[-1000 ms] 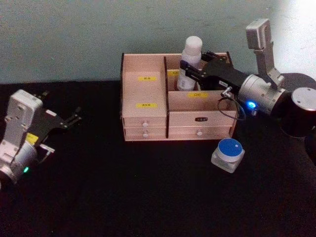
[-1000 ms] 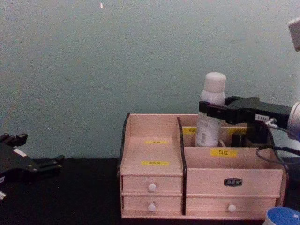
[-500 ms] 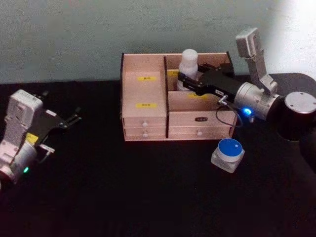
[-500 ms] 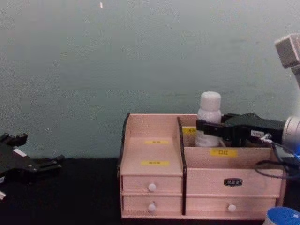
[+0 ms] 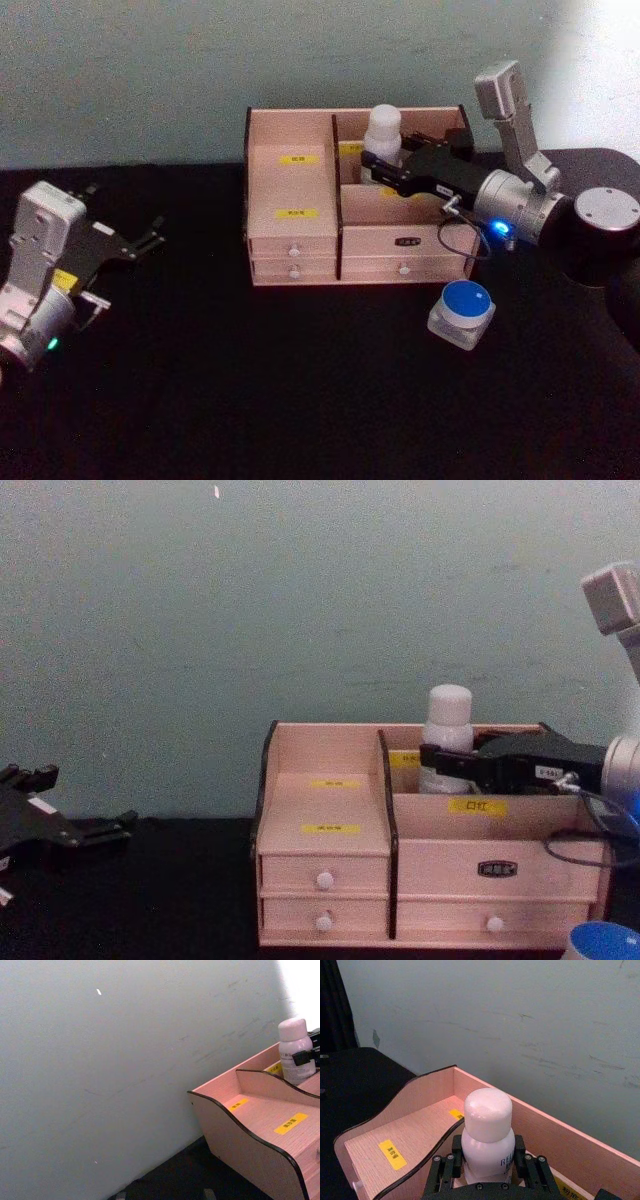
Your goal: Pick up the facial cleanser and watermelon frost from the table and place them into the tiered storage box.
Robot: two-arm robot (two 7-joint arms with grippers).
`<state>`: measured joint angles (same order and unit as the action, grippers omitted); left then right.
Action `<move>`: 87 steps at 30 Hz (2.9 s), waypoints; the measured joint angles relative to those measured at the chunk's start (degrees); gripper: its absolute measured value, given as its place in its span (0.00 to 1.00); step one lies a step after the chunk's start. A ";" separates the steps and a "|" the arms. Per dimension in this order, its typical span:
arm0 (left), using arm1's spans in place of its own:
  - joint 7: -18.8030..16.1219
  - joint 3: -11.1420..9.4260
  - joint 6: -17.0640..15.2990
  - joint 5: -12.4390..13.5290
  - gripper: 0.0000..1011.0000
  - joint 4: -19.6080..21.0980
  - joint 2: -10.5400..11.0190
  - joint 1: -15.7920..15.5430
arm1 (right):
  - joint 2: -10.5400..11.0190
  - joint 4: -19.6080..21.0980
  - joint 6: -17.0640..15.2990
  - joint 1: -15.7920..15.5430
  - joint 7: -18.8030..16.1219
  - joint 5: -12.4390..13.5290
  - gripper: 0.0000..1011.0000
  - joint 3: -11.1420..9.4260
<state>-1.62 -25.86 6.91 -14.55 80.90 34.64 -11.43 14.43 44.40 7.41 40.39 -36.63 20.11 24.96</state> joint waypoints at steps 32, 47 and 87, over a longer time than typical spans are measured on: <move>0.00 0.00 0.00 0.00 0.99 0.00 0.00 0.00 | 1.09 4.61 0.06 -1.91 1.47 -0.11 0.99 -0.90; 0.00 0.00 0.00 0.00 0.99 0.00 0.00 0.00 | 9.91 27.51 -5.47 -14.43 3.03 3.94 0.99 -5.11; 0.00 0.00 0.00 0.00 0.99 0.00 0.00 0.00 | 28.02 48.39 -25.50 -34.78 9.13 13.19 0.99 -4.83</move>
<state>-1.62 -25.86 6.91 -14.55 80.90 34.64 -11.43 42.45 92.78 -18.09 5.61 -27.50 33.30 20.13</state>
